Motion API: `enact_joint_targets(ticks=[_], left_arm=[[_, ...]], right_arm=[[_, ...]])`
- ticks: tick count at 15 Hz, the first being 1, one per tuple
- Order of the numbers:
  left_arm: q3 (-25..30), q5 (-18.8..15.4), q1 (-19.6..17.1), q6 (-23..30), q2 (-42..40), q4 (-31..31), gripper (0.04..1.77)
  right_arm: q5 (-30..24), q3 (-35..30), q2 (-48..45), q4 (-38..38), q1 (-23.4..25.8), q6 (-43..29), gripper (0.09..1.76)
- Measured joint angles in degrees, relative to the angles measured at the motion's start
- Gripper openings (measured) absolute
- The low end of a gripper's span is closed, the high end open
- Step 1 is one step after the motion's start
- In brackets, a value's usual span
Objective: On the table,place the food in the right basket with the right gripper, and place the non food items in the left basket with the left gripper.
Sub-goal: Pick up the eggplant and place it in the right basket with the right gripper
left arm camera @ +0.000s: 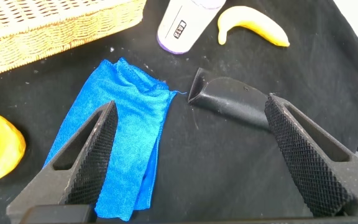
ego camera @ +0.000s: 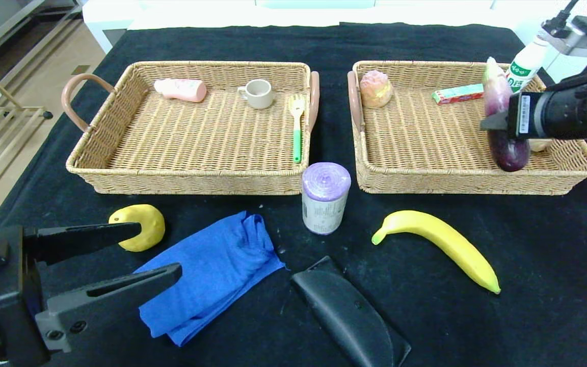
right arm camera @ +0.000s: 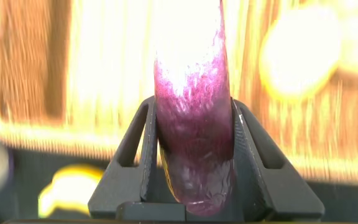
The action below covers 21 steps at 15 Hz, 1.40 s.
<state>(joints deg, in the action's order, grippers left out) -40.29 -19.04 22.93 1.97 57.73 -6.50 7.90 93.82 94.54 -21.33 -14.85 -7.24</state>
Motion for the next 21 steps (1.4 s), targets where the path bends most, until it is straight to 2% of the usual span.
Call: enact_joint_targets(ticks=[4, 10, 13, 15, 21], left_arm=[[-0.04, -0.02, 0.0, 0.02, -0.05, -0.04, 1.72], [-0.06, 0.06, -0.06, -0.3, -0.21, -0.09, 1.72], [0.18, 0.09, -0.04, -1.49, -0.32, 0.16, 1.72], [0.39, 0.06, -0.02, -1.56, -0.27, 0.13, 1.72], [0.71, 0.02, 0.0, -1.9, -0.24, 0.13, 1.72]], right_arm=[[0.72, 2.27, 4.94, 10.86, -0.04, -0.02, 0.79], [0.67, 2.65, 8.63, 13.68, -0.04, 0.02, 0.79], [0.76, 2.68, 9.18, 13.73, -0.2, 0.0, 1.09], [0.89, 2.66, 9.16, 13.53, -0.24, 0.0, 1.23], [1.19, 2.65, 8.72, 11.95, -0.85, 0.27, 1.48]])
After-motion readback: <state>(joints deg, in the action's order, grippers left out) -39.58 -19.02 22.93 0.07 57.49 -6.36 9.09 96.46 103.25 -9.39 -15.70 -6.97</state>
